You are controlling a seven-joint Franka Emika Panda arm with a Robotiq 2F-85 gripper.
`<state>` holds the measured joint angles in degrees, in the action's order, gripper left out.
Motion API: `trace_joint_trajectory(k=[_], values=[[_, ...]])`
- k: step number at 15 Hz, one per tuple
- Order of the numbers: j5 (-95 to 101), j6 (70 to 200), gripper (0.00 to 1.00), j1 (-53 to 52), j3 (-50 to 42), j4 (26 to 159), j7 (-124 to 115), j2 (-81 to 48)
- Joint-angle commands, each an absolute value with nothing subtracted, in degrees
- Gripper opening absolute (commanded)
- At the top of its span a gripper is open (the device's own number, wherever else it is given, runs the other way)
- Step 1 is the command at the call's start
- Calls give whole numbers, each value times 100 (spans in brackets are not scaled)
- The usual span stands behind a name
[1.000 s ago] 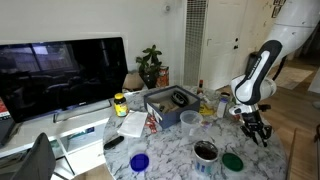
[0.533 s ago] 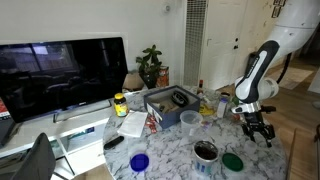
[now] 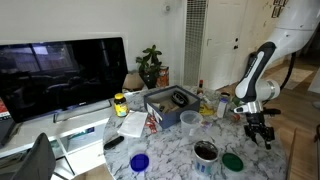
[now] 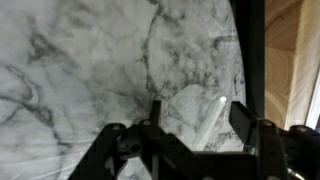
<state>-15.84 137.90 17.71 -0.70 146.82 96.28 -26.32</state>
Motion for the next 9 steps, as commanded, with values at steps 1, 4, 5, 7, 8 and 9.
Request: trace_joint_trajectory(k=[1, 4, 5, 7, 8, 9], values=[[-1905, 13661, 73, 1967, 94, 14597, 9617, -2748], [-2005, 13638, 74, 1980, 102, 14595, 9609, -2764], [-2045, 13619, 73, 1985, 113, 14591, 9609, -2772], [-2056, 13534, 73, 1947, 100, 14587, 9514, -2801], [-2077, 13491, 71, 1942, 111, 14583, 9488, -2828], [-2081, 13475, 68, 1929, 111, 14584, 9450, -2847]])
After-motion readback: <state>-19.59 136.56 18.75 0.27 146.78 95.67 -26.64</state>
